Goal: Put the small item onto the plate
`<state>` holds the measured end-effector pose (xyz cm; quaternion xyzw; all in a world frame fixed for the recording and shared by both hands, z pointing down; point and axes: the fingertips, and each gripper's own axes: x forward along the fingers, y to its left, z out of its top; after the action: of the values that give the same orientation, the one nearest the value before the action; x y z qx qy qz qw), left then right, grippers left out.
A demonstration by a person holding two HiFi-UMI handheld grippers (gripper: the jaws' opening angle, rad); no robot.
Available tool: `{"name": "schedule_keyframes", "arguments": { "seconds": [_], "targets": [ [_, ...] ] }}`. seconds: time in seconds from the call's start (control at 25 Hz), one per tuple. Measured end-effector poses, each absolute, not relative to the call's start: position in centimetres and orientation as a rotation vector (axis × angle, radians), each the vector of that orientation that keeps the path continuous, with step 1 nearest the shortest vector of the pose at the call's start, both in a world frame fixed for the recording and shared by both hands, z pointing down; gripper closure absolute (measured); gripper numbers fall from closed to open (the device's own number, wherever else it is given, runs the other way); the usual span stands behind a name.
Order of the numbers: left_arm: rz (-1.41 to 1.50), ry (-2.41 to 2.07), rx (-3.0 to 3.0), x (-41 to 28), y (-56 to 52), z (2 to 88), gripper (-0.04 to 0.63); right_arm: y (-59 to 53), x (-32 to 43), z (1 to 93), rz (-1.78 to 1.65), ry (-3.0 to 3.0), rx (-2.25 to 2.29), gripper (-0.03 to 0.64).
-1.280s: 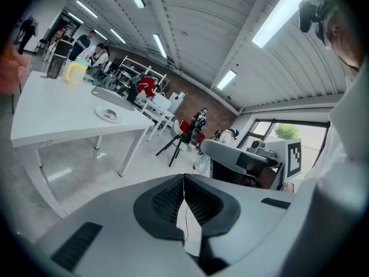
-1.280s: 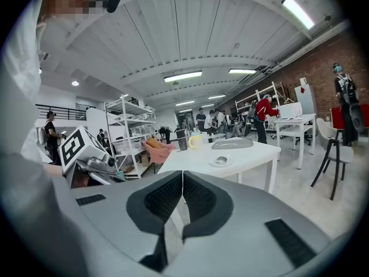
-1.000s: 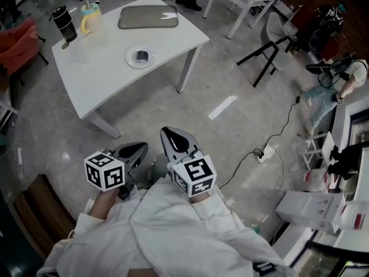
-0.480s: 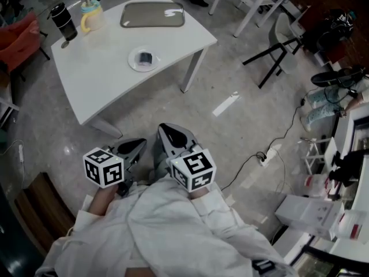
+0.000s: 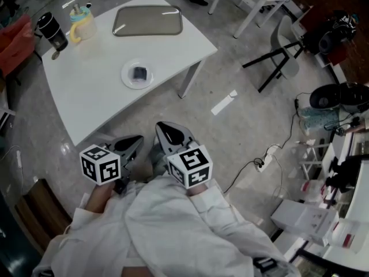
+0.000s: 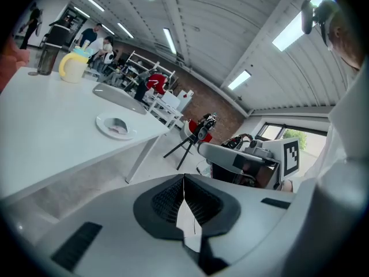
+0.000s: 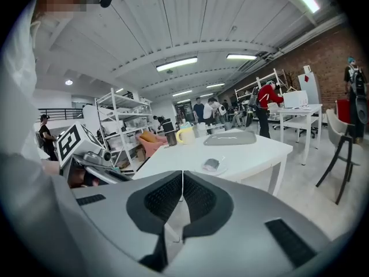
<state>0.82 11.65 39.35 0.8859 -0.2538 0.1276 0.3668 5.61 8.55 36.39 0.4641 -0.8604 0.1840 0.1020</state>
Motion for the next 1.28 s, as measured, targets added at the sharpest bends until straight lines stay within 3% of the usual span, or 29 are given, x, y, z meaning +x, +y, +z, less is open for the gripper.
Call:
{"name": "schedule_keyframes", "arguments": {
  "seconds": [0.72,1.28],
  "targets": [
    [0.273,-0.799,2.203,2.9,-6.5,39.7,0.584,-9.2,7.4,37.7,0.552,-2.575,1.078,0.6],
    [0.286,-0.845,2.175,4.1,-11.3,40.7,0.584,-14.7,9.2,39.5,0.594,-2.563,1.046,0.6]
  ]
}}
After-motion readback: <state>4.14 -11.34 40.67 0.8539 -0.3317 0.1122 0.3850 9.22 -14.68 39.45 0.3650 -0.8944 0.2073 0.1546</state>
